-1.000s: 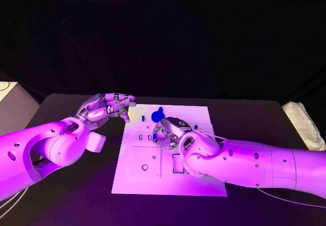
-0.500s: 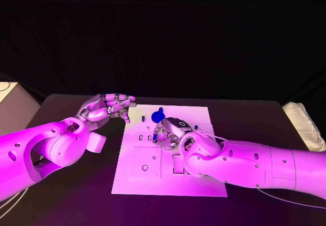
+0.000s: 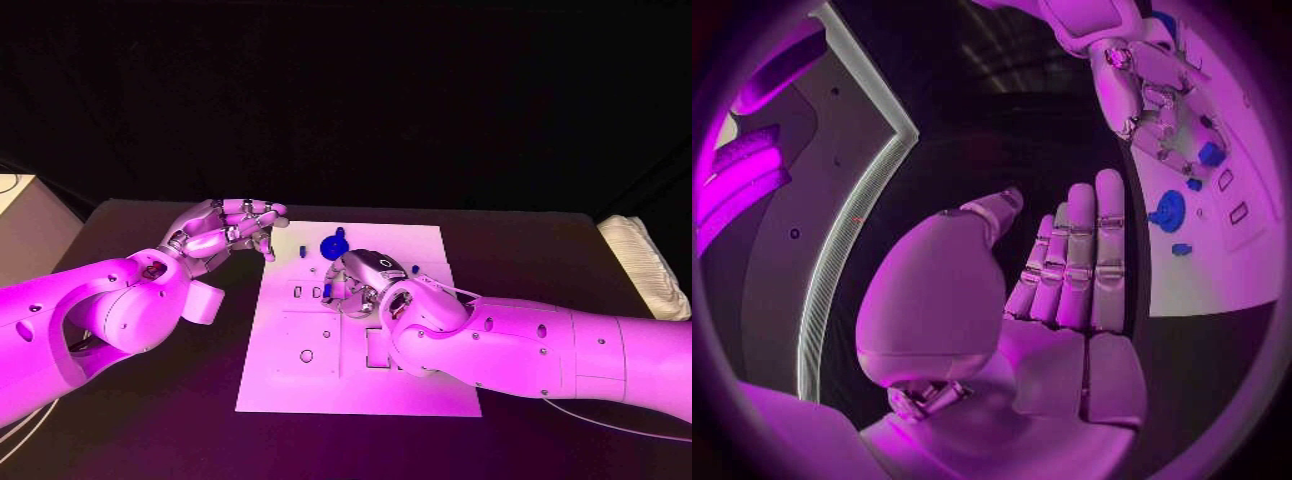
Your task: Assemble the parts on the task board
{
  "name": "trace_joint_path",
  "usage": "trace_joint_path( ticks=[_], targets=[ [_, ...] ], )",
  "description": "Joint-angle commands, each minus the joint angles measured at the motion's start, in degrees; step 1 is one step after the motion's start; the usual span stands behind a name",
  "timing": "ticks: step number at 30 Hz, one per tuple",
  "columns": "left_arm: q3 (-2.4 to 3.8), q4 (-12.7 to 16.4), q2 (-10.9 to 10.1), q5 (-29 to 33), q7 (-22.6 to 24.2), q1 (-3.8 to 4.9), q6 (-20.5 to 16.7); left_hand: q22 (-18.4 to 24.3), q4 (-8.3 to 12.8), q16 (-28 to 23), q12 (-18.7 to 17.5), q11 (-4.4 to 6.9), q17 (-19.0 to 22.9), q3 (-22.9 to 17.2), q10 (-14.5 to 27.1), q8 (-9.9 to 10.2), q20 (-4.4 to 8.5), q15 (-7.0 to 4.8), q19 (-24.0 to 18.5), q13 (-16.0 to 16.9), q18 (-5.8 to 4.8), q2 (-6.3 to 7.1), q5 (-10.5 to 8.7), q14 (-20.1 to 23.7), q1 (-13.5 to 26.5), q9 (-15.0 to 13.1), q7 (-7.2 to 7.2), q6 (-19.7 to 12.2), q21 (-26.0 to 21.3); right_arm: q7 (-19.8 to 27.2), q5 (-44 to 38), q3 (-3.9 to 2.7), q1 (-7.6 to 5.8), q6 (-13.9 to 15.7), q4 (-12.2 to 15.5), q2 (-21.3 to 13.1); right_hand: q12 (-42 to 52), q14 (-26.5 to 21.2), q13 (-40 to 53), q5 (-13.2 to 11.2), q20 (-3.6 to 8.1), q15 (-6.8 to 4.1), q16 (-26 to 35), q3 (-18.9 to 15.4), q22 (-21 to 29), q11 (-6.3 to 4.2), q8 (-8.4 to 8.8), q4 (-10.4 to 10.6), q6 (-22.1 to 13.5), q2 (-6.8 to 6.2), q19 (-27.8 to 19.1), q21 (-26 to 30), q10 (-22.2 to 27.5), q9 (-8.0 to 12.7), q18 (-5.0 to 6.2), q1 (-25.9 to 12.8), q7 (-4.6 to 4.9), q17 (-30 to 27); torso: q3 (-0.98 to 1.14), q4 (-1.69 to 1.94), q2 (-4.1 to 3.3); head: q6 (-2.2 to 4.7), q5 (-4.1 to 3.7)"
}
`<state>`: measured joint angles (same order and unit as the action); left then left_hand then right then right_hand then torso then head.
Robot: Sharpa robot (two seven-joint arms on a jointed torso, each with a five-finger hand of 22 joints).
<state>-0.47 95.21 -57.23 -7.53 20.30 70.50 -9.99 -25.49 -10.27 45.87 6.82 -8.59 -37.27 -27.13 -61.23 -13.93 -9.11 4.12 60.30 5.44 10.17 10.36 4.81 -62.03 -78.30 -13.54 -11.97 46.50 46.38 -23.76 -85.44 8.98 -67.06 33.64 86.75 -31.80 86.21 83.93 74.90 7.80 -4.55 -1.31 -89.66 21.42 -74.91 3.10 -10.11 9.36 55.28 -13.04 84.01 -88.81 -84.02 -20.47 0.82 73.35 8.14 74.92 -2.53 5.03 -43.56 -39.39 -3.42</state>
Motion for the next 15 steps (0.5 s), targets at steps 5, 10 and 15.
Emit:
trace_joint_path(
  ticks=[5,10,15],
  targets=[
    [0.02,-0.09,0.21,-0.47,0.06,-0.01,1.10,-0.05,0.09,0.17,0.26,-0.13,0.08,-0.28,0.31,-0.10,-0.01,-0.02,-0.52,0.06,0.32,-0.33,-0.30,0.20,0.30,-0.06,-1.01,-0.31,0.22,2.54,0.53,0.02,0.06,2.25,0.51,-0.24,-1.44,6.07,11.15,-2.03,-0.85,0.92,-0.34,-3.75,-13.30,0.79,0.76,1.08,-1.67,-0.46,5.13,0.41,-1.84,0.52,-0.30,0.80,0.51,15.08,0.02,0.02,0.02,0.02,-0.02],
    [0.02,-0.59,0.45,-2.20,-1.39,-0.01,1.08,-0.30,-0.07,0.36,0.31,-0.16,0.18,-0.10,0.69,0.07,-0.10,0.04,-0.89,0.07,0.32,-0.08,-0.37,0.24,0.82,-0.09,-0.96,-0.85,0.68,4.84,1.22,0.01,0.12,5.57,2.03,-1.23,-1.58,6.07,11.00,-2.08,-1.19,1.32,-0.34,-10.81,-13.34,1.19,1.18,3.93,-2.63,0.56,5.14,0.41,-1.67,1.04,-0.30,3.04,0.84,15.08,0.11,0.04,0.13,0.19,0.11],
    [0.02,-1.54,1.19,-5.93,-4.97,0.00,-1.51,-0.92,-0.73,2.12,5.17,1.04,-0.34,1.26,-3.86,-0.74,0.36,-0.76,-0.79,2.41,0.46,0.52,-0.55,-1.21,2.30,-0.71,-0.05,-0.40,2.03,14.01,8.19,-0.25,-0.52,8.00,3.89,-3.22,-1.93,6.07,10.70,-0.24,-1.49,1.58,-0.34,-15.73,-12.98,1.55,2.05,6.84,-3.81,2.00,4.95,0.79,-1.32,1.59,-0.19,6.48,1.34,15.08,0.19,-0.24,0.33,0.62,0.24]
  ],
)
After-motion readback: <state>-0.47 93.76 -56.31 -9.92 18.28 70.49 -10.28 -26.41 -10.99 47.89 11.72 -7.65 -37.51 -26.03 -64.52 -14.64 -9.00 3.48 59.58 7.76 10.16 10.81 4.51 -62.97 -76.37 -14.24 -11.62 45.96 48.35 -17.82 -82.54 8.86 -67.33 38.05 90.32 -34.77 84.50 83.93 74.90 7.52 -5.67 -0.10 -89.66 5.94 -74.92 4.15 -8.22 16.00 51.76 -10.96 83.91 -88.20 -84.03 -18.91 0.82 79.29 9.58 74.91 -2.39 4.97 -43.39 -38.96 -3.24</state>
